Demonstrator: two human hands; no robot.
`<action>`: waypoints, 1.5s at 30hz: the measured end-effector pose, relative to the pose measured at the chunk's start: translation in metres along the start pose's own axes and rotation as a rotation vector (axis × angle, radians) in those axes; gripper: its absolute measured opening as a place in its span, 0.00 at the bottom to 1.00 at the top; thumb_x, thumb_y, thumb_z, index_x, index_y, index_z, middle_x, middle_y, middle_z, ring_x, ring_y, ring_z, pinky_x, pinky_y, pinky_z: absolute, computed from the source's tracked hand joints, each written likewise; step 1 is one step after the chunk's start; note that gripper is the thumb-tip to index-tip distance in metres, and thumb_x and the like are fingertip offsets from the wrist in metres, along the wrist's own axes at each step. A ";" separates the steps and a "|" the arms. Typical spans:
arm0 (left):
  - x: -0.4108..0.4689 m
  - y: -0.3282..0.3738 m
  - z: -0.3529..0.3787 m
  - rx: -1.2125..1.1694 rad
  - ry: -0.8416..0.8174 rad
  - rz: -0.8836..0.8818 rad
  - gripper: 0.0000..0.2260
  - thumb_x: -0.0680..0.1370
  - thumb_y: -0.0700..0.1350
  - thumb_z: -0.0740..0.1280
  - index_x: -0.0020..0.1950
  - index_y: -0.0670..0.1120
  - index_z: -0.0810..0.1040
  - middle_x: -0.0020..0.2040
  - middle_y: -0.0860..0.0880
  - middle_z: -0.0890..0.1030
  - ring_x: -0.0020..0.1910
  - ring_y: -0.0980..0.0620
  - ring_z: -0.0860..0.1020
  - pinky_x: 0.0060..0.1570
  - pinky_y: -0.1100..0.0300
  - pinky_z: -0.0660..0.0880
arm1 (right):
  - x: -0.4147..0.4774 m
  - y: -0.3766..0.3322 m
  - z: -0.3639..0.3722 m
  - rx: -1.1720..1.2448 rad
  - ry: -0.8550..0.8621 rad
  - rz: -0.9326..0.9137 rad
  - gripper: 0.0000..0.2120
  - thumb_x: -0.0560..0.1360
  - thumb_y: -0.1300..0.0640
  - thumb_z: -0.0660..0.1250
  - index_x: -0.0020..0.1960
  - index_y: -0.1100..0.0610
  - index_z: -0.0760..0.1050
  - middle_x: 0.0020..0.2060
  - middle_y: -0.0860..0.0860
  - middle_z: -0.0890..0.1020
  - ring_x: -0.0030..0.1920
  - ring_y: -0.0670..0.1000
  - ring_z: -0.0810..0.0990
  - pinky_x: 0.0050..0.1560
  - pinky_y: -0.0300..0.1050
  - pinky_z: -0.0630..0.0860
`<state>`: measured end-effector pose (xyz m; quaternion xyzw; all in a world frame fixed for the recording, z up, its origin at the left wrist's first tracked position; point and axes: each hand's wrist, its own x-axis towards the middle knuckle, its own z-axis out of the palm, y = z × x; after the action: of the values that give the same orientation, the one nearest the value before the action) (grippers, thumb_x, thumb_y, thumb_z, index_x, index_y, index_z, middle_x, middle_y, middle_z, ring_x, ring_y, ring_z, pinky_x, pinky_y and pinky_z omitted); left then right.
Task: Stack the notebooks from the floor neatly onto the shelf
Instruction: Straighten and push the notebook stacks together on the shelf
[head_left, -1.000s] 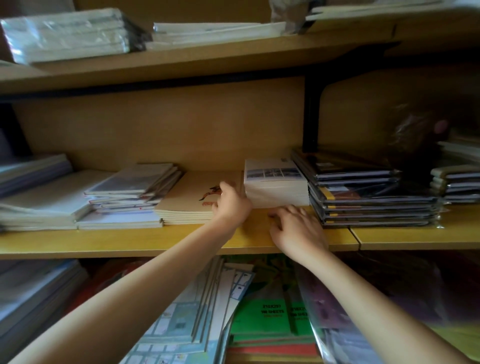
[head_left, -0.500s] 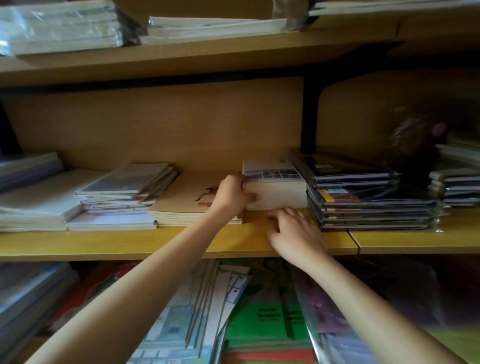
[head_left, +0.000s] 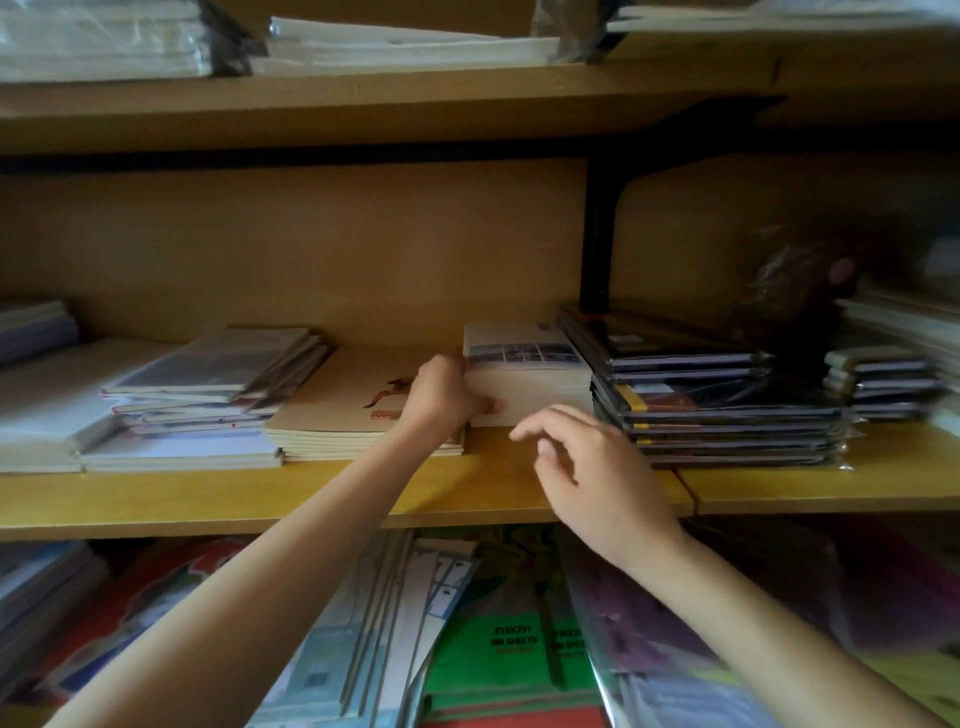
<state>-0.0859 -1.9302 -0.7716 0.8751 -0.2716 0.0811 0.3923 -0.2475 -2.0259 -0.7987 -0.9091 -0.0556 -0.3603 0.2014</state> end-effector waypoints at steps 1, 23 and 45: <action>0.002 0.000 0.001 0.003 0.008 -0.016 0.20 0.69 0.44 0.75 0.58 0.42 0.78 0.55 0.44 0.81 0.51 0.48 0.78 0.44 0.60 0.73 | -0.005 0.002 -0.014 -0.077 0.147 -0.117 0.13 0.75 0.61 0.57 0.51 0.53 0.79 0.49 0.45 0.80 0.47 0.46 0.78 0.47 0.38 0.75; 0.001 0.012 0.009 0.021 0.083 -0.134 0.12 0.71 0.42 0.74 0.51 0.38 0.78 0.46 0.42 0.80 0.41 0.45 0.77 0.37 0.54 0.73 | -0.027 0.107 -0.065 -0.194 0.246 0.925 0.62 0.54 0.21 0.56 0.75 0.54 0.41 0.71 0.62 0.56 0.65 0.64 0.68 0.55 0.56 0.75; -0.012 0.004 0.018 0.193 0.178 0.062 0.08 0.79 0.43 0.62 0.57 0.45 0.77 0.45 0.47 0.80 0.37 0.52 0.75 0.36 0.59 0.72 | -0.017 0.075 -0.030 -0.638 -0.234 0.305 0.34 0.77 0.34 0.45 0.74 0.43 0.31 0.75 0.49 0.33 0.72 0.53 0.27 0.67 0.58 0.25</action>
<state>-0.1000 -1.9410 -0.7856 0.8892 -0.2539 0.1963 0.3260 -0.2609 -2.1058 -0.8151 -0.9590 0.1729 -0.2192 -0.0485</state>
